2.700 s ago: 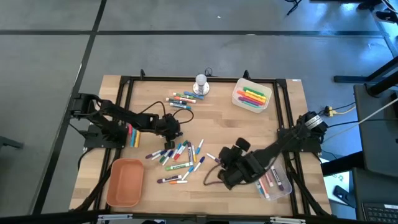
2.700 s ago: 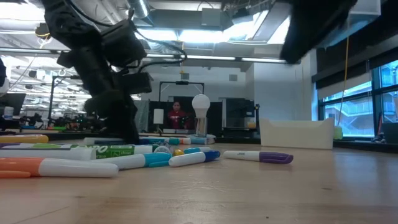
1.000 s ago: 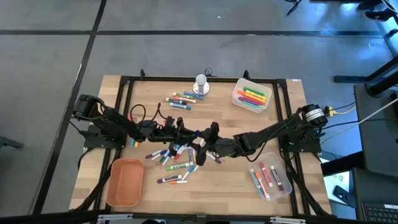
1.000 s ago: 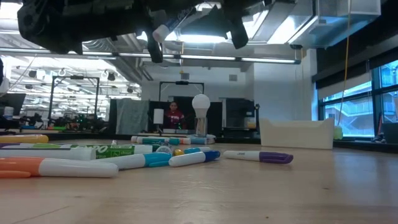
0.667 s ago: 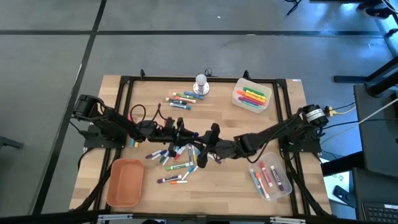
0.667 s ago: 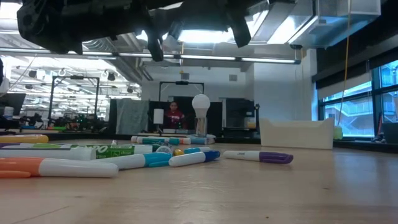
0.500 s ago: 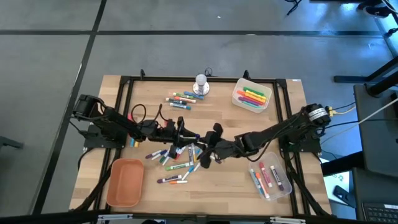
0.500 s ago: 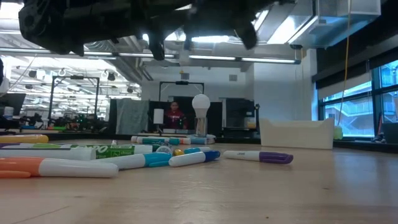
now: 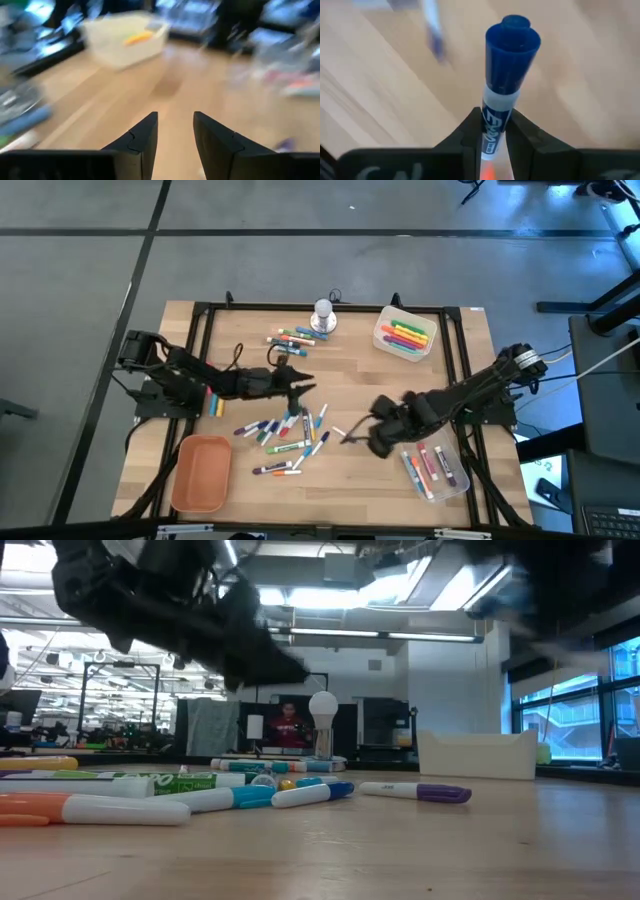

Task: Pick & Place Markers
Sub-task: Put the medium blue marker pen into the transparent bin, then put the medium violet marker pen into the transparent bin

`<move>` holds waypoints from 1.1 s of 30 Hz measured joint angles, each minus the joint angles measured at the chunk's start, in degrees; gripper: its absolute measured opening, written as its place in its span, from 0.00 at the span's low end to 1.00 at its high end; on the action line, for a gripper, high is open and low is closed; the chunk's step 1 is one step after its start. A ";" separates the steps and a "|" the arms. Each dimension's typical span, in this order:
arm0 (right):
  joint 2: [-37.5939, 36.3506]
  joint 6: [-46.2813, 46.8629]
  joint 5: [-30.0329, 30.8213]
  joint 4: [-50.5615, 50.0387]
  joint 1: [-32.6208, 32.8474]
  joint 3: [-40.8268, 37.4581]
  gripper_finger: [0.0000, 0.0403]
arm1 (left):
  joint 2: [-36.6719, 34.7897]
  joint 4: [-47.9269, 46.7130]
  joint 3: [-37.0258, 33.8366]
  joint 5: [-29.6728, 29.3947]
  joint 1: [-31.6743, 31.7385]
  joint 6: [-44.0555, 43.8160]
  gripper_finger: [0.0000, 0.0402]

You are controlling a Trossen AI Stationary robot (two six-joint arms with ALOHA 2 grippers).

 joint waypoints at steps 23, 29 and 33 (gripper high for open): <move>0.02 27.15 -19.75 -6.20 18.00 -7.72 0.30 | 0.00 -9.22 0.00 0.14 5.37 -3.03 0.30; 0.02 26.19 -18.23 -6.22 18.00 -7.72 0.32 | 0.00 -9.22 0.00 -0.05 5.43 -2.84 0.29; 0.02 22.84 -13.42 -5.88 18.00 -7.03 0.32 | 0.00 -9.20 0.00 -1.45 5.43 -1.09 0.29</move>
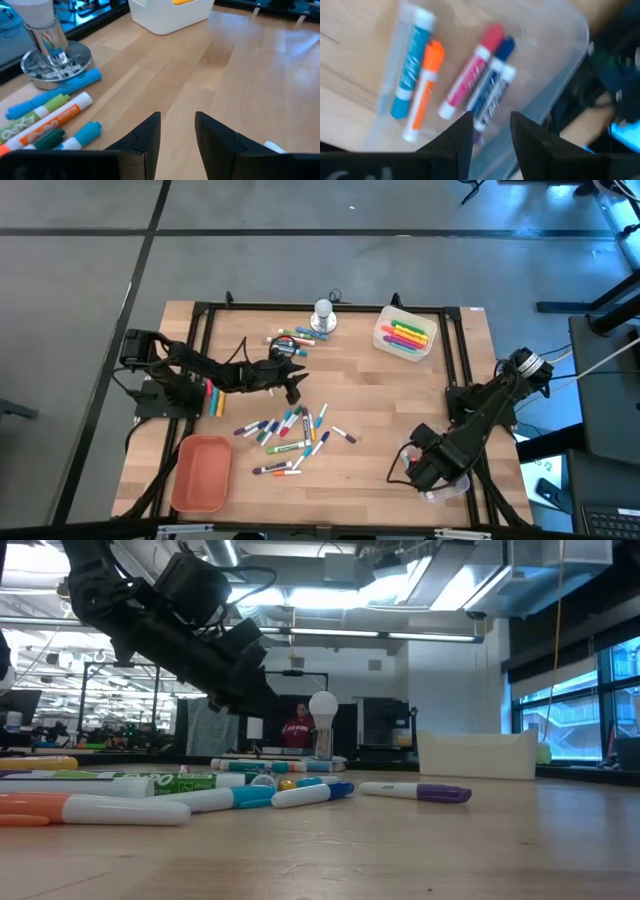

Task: Pick & Place Markers
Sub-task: Put the medium violet marker pen into the transparent bin

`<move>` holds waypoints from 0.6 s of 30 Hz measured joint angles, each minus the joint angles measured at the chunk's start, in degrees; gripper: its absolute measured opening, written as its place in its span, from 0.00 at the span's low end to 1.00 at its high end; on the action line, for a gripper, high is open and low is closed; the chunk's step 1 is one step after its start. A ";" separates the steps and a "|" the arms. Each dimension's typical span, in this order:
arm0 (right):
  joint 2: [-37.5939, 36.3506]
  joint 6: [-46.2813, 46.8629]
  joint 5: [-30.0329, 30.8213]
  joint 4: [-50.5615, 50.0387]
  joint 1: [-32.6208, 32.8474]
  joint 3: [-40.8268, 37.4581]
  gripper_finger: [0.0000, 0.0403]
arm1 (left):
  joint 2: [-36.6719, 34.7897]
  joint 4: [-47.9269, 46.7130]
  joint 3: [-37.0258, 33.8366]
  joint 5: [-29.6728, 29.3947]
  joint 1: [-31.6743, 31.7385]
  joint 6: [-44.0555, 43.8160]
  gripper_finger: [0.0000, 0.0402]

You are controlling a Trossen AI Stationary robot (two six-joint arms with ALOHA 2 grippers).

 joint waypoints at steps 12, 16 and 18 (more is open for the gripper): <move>0.00 -18.10 13.82 3.57 -0.19 4.89 0.32 | 0.00 0.42 -0.02 -0.34 0.00 -0.28 0.29; 0.00 -21.90 27.84 6.00 -0.68 4.91 0.32 | 0.00 0.43 -0.02 -0.49 0.13 -0.28 0.29; 0.00 -27.03 37.47 6.84 -1.23 4.91 0.32 | 0.00 0.53 -0.02 -0.53 0.58 -0.24 0.29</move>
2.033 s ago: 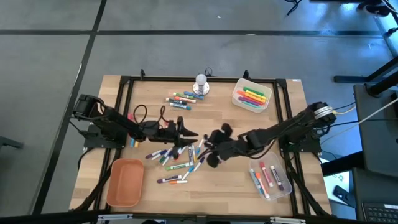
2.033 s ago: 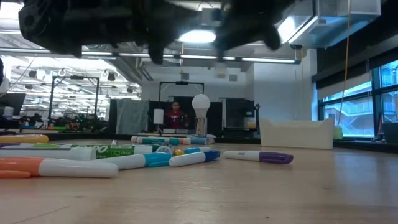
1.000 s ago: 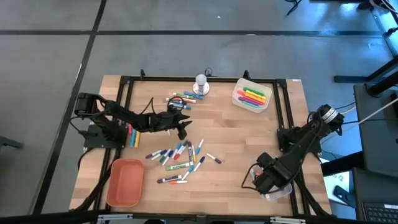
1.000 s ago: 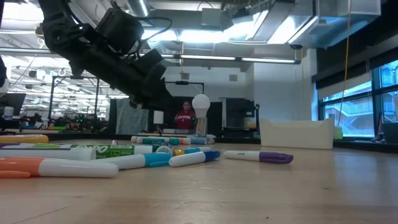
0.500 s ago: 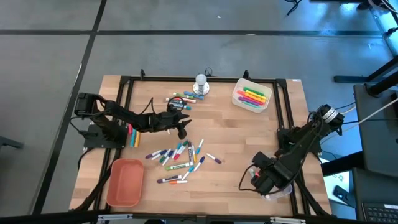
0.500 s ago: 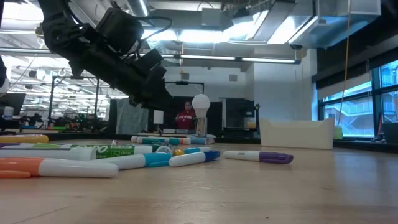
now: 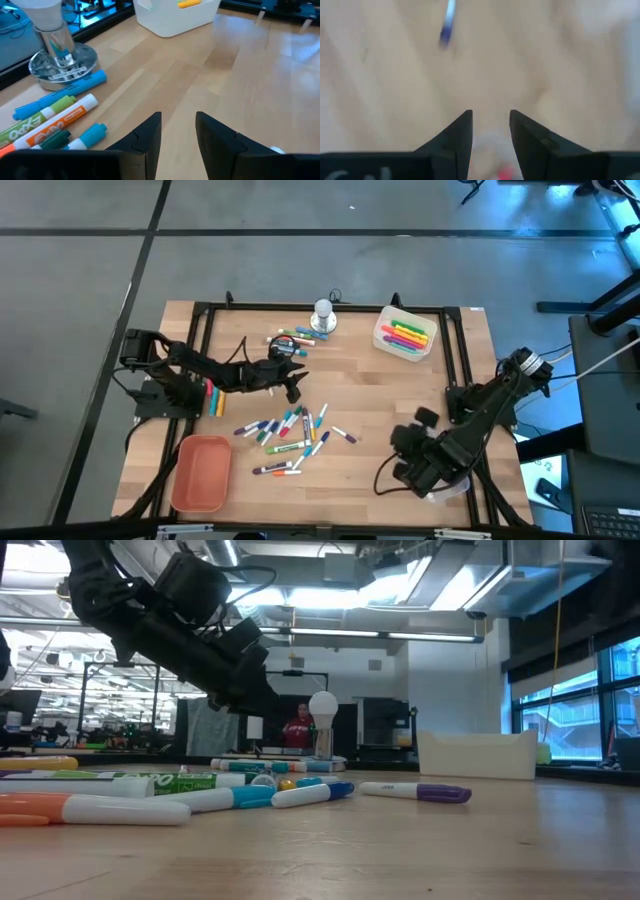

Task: Pick & Place Markers
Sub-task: Put the medium violet marker pen into the transparent bin

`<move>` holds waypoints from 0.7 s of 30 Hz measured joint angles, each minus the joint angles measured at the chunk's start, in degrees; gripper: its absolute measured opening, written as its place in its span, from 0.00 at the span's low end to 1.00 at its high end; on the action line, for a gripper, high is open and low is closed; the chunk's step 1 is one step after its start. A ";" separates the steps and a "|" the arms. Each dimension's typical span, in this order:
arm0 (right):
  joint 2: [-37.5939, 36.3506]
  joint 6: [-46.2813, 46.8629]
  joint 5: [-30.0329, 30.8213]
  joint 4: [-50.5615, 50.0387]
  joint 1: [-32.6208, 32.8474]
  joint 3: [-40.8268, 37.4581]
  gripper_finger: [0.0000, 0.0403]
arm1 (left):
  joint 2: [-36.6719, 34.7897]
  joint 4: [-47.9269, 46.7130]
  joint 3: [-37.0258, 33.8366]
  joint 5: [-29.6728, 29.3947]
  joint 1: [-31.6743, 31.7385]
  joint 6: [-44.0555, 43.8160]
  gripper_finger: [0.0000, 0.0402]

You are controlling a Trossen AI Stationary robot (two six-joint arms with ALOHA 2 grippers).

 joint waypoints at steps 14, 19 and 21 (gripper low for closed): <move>-0.15 -25.39 12.92 20.42 -15.23 -3.02 0.33 | -0.07 -9.17 -0.07 -10.66 9.16 10.43 0.25; -0.31 -41.90 -1.59 33.12 -23.21 -3.80 0.33 | -0.07 -9.18 -0.07 -11.68 12.30 12.42 0.31; 0.08 -48.72 -8.46 40.08 -26.07 -3.80 0.33 | -0.07 -9.29 -0.07 -11.52 12.78 12.44 0.34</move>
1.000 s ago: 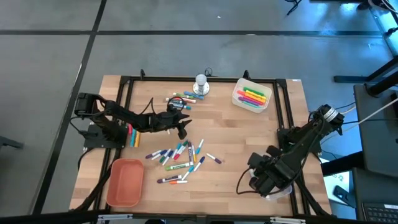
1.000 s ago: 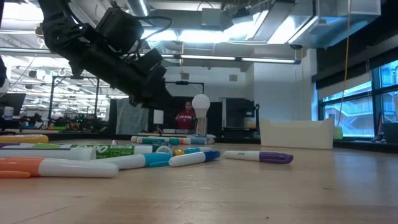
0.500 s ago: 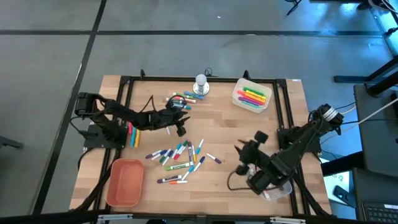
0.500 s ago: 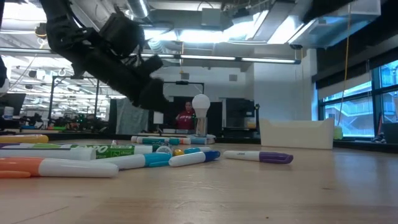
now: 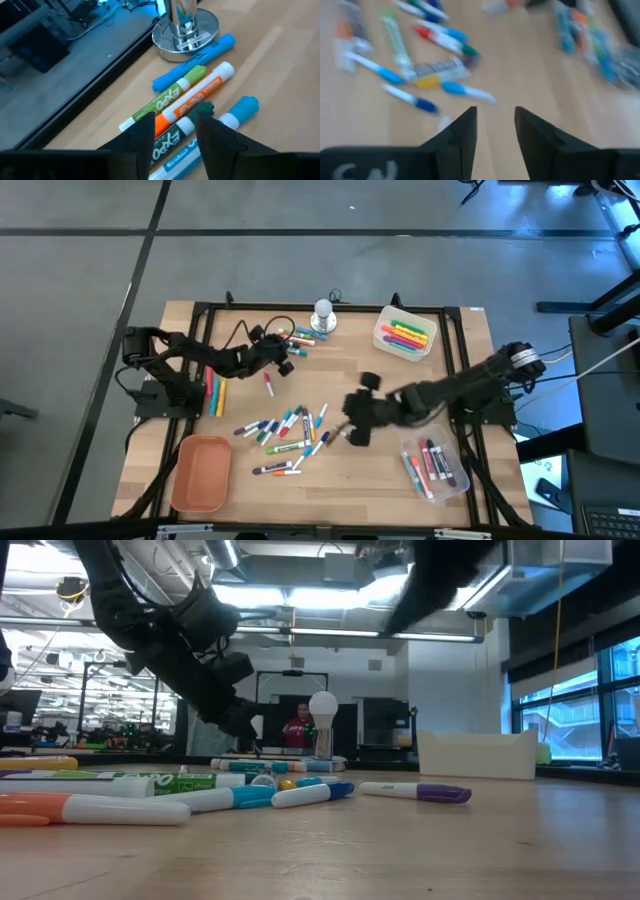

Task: Pick & Place Markers
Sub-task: Put the medium violet marker pen into the transparent bin

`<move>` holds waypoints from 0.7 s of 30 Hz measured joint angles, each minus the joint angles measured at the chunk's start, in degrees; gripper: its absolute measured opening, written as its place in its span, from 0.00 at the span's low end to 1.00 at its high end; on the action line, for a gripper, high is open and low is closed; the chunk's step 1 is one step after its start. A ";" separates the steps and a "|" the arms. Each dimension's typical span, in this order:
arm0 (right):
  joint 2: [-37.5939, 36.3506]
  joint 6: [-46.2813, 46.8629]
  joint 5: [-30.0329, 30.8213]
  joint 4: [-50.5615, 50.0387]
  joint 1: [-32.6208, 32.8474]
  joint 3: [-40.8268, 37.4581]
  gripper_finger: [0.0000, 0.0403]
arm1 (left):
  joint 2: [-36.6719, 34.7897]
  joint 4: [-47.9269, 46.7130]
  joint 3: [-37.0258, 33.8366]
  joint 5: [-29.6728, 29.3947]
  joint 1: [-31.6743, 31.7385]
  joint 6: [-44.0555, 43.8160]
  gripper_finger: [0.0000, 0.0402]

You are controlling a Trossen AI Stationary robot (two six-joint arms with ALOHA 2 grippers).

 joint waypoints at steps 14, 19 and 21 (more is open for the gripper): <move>0.41 -11.94 -9.87 35.90 -8.74 -12.24 0.33 | -8.00 -13.52 0.07 4.49 -10.85 4.68 0.33; 0.33 -4.87 -12.92 42.30 -10.67 -16.98 0.33 | -11.72 -9.34 0.07 4.49 -13.69 3.62 0.30; 0.33 -3.79 -12.80 42.06 -10.97 -16.89 0.33 | -12.30 -5.94 0.09 6.21 -14.37 2.08 0.30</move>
